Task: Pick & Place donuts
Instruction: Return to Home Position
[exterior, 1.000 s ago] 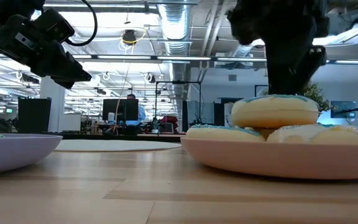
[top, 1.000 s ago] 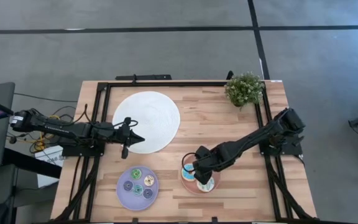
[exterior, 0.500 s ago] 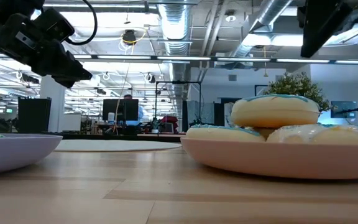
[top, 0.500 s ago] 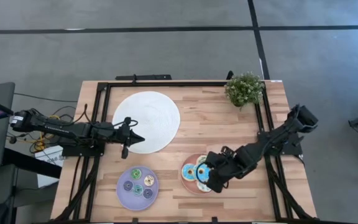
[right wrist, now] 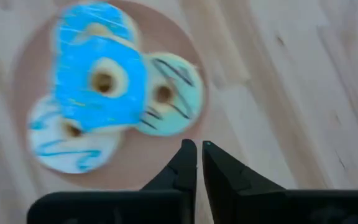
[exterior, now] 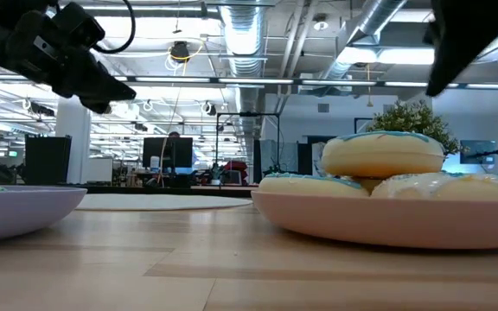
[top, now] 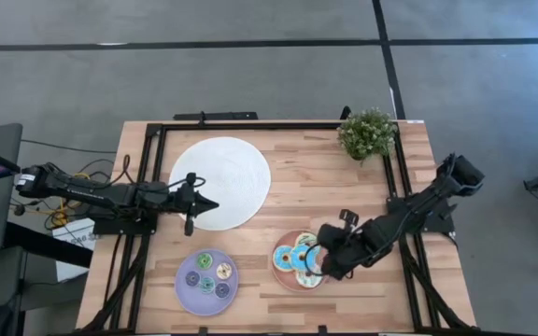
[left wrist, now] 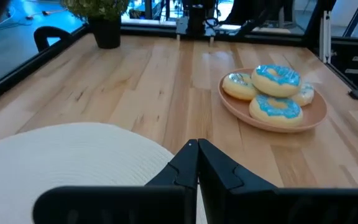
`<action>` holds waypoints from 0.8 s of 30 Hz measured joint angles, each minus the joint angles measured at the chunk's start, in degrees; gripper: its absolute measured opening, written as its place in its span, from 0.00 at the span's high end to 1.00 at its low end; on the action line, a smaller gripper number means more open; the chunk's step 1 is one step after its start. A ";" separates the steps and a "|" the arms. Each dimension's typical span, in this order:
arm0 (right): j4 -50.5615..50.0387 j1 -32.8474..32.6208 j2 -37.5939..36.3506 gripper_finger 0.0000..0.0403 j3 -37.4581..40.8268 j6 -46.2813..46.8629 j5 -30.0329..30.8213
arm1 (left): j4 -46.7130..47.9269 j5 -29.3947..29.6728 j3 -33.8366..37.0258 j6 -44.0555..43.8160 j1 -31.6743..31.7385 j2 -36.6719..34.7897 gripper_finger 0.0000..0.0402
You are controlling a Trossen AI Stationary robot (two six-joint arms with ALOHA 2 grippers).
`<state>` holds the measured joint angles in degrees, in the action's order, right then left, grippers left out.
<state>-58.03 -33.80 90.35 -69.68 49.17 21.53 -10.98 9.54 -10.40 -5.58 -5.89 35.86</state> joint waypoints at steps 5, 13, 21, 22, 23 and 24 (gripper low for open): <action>2.35 -1.19 -7.31 0.98 9.80 6.31 3.54 | 0.12 -0.24 -0.73 1.74 -0.08 -3.77 1.00; 8.57 -6.70 -22.60 0.99 22.69 14.72 17.46 | 4.83 1.68 2.59 1.02 -0.09 -18.46 1.00; 15.53 -8.96 -33.31 1.00 32.87 13.22 26.78 | 3.11 -1.78 9.76 6.07 0.16 -35.12 1.00; 17.14 -8.86 -34.68 1.00 34.28 12.28 27.12 | 4.07 -1.50 9.73 6.26 0.40 -35.89 1.00; 18.58 -8.74 -36.06 1.00 35.61 11.25 27.39 | 3.91 -0.93 9.73 6.29 0.69 -35.82 1.00; 20.33 -8.43 -37.40 1.00 36.98 9.96 27.61 | 4.68 -0.94 9.76 6.43 0.99 -35.69 1.00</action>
<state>-37.70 -42.23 52.94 -32.70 59.13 49.14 -6.30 8.60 -0.64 0.85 -4.90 0.16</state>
